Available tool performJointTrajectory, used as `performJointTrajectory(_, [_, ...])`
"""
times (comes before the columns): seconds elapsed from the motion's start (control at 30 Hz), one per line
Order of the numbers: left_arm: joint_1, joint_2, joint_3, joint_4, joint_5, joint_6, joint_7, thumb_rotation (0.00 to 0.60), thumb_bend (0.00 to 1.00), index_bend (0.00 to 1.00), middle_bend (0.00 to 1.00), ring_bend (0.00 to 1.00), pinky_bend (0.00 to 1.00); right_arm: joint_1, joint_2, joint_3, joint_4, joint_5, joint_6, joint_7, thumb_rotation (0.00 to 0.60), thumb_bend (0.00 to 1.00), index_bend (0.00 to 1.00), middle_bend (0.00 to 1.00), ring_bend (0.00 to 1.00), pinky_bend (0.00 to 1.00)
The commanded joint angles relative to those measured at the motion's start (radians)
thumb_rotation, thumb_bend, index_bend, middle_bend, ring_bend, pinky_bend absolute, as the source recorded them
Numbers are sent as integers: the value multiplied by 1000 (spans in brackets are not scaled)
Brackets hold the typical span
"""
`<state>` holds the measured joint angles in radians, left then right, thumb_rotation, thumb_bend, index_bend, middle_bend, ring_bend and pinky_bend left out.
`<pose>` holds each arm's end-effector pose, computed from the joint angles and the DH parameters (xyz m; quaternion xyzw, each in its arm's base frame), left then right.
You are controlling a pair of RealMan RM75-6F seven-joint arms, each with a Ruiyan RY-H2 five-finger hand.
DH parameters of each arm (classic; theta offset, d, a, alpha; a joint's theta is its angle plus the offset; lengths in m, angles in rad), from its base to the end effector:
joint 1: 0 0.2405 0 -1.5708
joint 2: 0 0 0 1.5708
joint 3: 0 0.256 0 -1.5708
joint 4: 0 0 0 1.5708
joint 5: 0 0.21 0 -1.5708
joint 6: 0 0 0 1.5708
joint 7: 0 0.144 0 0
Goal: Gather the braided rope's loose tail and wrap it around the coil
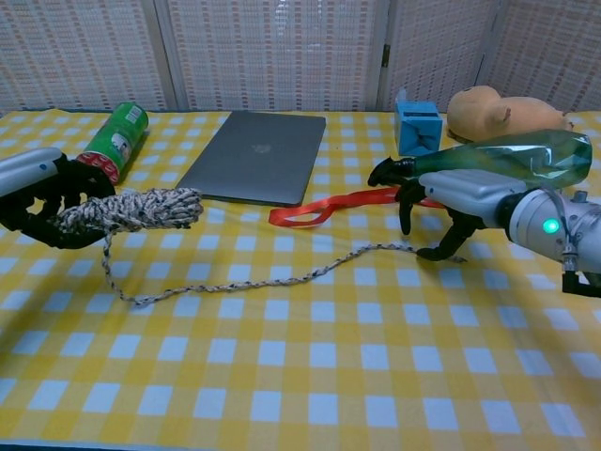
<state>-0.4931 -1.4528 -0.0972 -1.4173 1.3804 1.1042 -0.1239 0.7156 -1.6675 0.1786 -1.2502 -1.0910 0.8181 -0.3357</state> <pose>-0.2363 0.2992 0.0259 -0.6582 -0.4664 -0.4317 0.4036 -0.1887 -0.3509 -0.0533 0.7552 -0.4050 0.2982 0.4204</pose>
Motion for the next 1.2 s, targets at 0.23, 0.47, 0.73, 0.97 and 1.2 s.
performJointTrajectory(0.23, [4, -3, 1, 20, -2, 0, -17, 600, 731, 813, 736, 694, 802, 21, -32, -5, 40, 17, -15, -3, 600, 392, 508, 201, 177, 148])
performJointTrajectory(0.47, [6, -8, 2, 30, 0, 1, -28, 600, 731, 813, 736, 693, 802, 29, -40, -8, 49, 30, -18, -10, 600, 415, 528, 213, 179, 148])
performJointTrajectory(0.73, [6, -9, 2, 37, 0, -1, -30, 600, 731, 813, 736, 694, 802, 35, -45, -10, 55, 38, -19, -11, 600, 450, 546, 226, 184, 148])
performJointTrajectory(0.97, [6, -14, 0, 43, -3, -2, -32, 600, 731, 813, 736, 693, 802, 41, -50, -11, 57, 42, -16, -13, 600, 487, 570, 237, 195, 156])
performJointTrajectory(1.2, [3, -11, -11, 42, -4, 1, -46, 600, 731, 813, 736, 693, 802, 38, -31, -16, 25, 5, 12, -2, 600, 510, 596, 257, 209, 162])
